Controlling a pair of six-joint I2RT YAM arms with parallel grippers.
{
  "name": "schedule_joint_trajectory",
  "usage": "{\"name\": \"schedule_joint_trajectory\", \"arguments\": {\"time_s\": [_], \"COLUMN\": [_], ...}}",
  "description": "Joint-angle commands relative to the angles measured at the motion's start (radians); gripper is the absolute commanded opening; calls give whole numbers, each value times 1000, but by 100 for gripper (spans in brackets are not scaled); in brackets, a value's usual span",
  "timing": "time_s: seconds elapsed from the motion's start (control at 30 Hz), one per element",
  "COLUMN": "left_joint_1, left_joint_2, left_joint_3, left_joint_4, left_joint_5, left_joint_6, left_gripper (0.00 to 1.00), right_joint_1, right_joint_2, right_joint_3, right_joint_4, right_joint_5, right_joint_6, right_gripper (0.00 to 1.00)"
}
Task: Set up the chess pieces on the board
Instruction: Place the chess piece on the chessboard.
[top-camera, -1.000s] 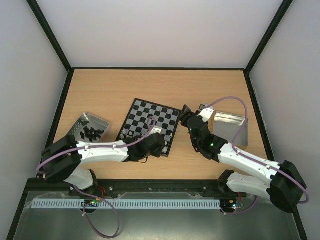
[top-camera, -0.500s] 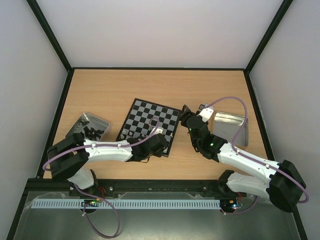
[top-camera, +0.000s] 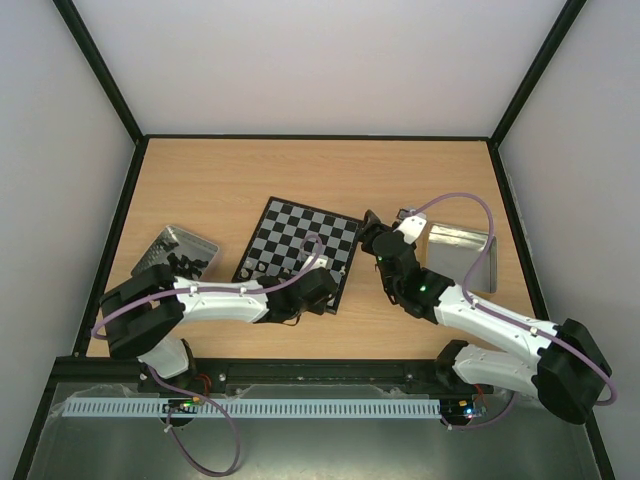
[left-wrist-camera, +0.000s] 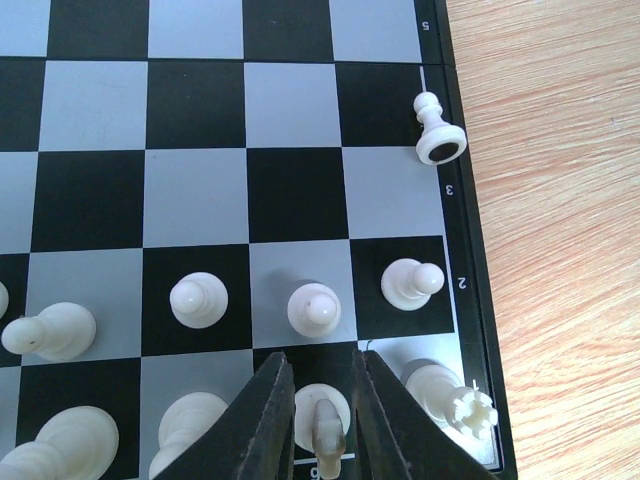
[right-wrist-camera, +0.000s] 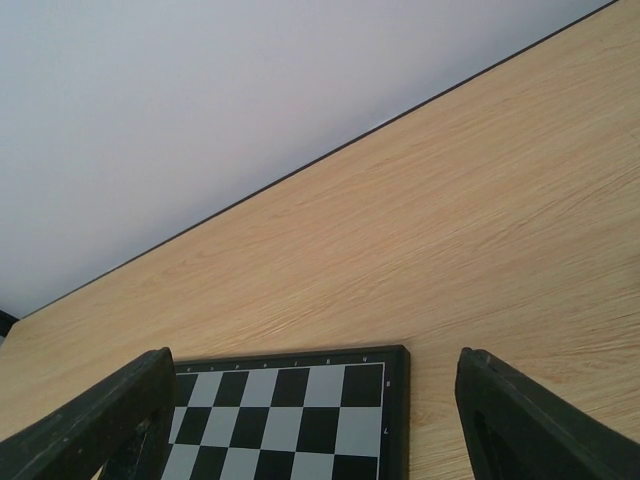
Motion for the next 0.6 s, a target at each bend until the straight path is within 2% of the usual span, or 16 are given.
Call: {"name": "schedule_joint_trajectory", "arguments": {"time_s": [0.0, 0.2, 0.33, 0.57], "left_joint_1": [-8, -9, -8, 36], "left_joint_2": [-7, -41, -99, -235], "left_joint_3": [24, 26, 58, 91], "left_joint_4": [-7, -28, -57, -104], "left_joint_5": [-21, -18, -34, -69], "left_joint_6": [2, -4, 6, 27], "left_gripper": [20, 21, 25, 35], "right_joint_1": [-5, -6, -5, -12], "right_joint_2": [3, -1, 1, 110], "right_joint_3": [-1, 3, 29, 218], "right_joint_4": [-21, -23, -65, -389], "right_joint_5": [29, 20, -3, -106], "right_joint_6": [11, 10, 2, 8], "right_gripper": [75, 75, 75, 75]}}
